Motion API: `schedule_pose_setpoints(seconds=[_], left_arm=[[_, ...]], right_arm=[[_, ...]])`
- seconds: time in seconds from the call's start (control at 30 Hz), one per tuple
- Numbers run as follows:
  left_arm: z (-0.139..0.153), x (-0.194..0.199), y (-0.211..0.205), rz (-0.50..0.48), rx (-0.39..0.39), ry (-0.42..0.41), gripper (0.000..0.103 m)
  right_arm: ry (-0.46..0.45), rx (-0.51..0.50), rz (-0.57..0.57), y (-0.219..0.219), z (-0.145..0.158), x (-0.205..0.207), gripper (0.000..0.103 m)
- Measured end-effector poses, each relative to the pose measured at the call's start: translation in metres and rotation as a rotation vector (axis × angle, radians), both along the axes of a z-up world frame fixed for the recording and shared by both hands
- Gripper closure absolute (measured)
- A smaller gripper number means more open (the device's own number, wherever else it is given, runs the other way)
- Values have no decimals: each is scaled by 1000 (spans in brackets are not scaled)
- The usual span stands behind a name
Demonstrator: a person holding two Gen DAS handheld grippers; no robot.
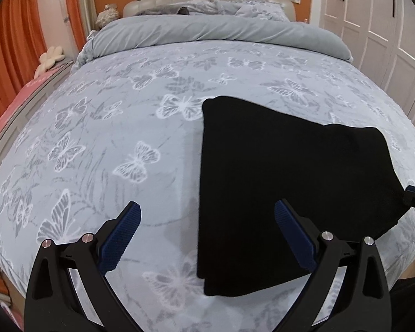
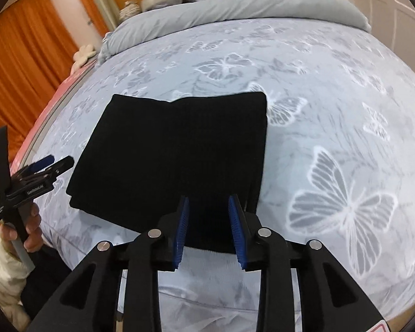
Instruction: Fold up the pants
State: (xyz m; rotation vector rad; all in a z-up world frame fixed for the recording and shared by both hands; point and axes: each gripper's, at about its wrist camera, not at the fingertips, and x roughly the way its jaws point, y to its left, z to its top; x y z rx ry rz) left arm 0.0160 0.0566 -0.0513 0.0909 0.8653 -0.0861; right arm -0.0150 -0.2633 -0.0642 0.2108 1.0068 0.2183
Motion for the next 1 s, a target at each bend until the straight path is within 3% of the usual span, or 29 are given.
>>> schedule_pose_setpoints(seconds=[0.07,0.13,0.23,0.33,0.43,0.5,0.53,0.57,0.6,0.63,0.73,0.8,0.83,0.87,0.9,0.93,1.0], left_arm=[[0,-2,3,4,3,6,8],[-1,-4,7,-2,-20,27,7],[-13,0,20,-35,-165,153,5],[-39,13,38,0,-303,309,5],[-63,22,52,48,-459,412,5],[-65,25,53,56,-480,413,5],[-63,26,49,35,-475,401,15],[-61,27,45,-4,-497,396,32],[-58,27,41,-34,-517,410,58],[-50,24,40,-21,-504,396,73],[-19,3,40,-71,-485,337,85],[-7,-12,45,-98,-512,322,84],[-11,-18,45,-101,-513,336,78],[-22,-19,40,-92,-480,365,73],[-32,-19,37,-71,-423,381,65],[-44,-18,32,-35,-340,391,53],[-43,-18,31,-10,-316,371,44]], right_arm=[[2,10,-3,-3,-3,-2,68],[5,31,-7,-3,-4,-7,56],[6,61,-21,-2,-6,-14,41],[45,62,-38,0,-16,-11,41],[85,119,-72,-2,-27,-5,33],[94,157,-86,-4,-32,-1,39],[94,154,-88,-4,-33,1,77],[85,118,-90,-3,-34,5,89],[89,145,-77,-3,-32,7,91],[85,204,-75,-7,-26,7,92],[9,224,-17,-7,9,-13,92],[-9,237,-6,-15,15,-26,91],[22,224,-26,-22,4,-25,84],[71,175,-50,-25,-11,-21,78],[134,103,-80,-27,-28,-16,53],[197,65,-110,-29,-42,-12,48],[138,121,-108,-31,-31,-15,46]])
